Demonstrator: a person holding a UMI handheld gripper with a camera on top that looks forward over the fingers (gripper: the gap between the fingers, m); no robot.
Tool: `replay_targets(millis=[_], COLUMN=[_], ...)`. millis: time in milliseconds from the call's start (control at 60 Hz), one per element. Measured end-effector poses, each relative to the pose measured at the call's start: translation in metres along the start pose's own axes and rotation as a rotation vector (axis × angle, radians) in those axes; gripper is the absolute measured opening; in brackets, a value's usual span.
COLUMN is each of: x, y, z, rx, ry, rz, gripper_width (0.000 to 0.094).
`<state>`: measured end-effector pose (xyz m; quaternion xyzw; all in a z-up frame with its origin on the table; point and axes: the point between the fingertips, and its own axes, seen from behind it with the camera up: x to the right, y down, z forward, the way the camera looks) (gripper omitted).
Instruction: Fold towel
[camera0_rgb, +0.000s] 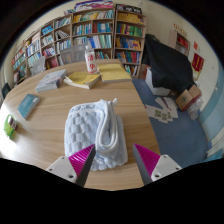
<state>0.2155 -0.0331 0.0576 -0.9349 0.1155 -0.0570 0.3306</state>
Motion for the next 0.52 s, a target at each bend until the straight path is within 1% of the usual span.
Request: replay_targets(millis=[17,100,283,383,467,517], x=[0.002,0.004,-0.031,-0.066,-0.093,-0.104], y=[-0.002,-0.004,0.016,0.033,0.039,0.043], z=[-0.006,-0.035,-0.117,-0.157,-0.185,-0.201], rx=[0.006,0.029,0.06,0.066,0.101,0.101], ry=[0.012,0.044,0.001,-0.068,-0.136,-0.172], rz=[-0.005,0.002,0.062,0.099,0.149,0.187], gripper_width=[0.0796,0.0785,0.0784,0.0786,0.0787,0.0784])
